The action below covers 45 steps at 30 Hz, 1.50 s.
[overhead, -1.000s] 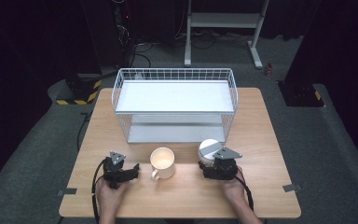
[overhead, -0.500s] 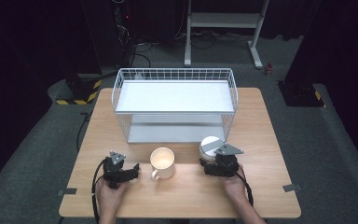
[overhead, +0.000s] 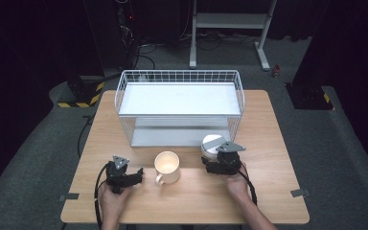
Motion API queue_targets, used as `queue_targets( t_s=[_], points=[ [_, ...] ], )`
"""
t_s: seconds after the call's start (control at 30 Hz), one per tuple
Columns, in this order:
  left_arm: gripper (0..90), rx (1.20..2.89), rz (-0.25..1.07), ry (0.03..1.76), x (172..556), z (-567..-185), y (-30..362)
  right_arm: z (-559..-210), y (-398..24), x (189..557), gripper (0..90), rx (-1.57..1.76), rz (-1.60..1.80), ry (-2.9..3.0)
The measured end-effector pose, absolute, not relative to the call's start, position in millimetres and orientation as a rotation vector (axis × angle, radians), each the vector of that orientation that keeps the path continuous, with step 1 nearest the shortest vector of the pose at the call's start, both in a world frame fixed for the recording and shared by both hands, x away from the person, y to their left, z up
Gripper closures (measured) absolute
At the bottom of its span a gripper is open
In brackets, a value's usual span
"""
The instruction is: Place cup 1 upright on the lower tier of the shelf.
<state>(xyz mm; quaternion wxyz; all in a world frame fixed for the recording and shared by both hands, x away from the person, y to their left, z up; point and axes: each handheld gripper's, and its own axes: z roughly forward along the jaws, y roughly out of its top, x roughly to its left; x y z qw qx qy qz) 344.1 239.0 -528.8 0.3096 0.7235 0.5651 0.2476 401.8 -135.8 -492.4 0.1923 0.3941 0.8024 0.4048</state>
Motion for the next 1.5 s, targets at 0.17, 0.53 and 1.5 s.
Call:
queue_targets(
  t_s=[0.17, 0.53, 1.5],
  points=[
    [14.6, 1.912, 0.654, 1.493, 344, -529, 239, -490, -133, 407, 18.7, 1.101, 1.129, 2.253],
    [14.6, 1.912, 0.655, 1.492, 344, -529, 239, -483, -129, 418, 18.8, 1.11, 1.124, 2.242],
    [14.5, 1.912, 0.654, 1.492, 344, -529, 239, -490, -123, 455, 18.7, 1.209, 1.063, 2.186]
  ],
)
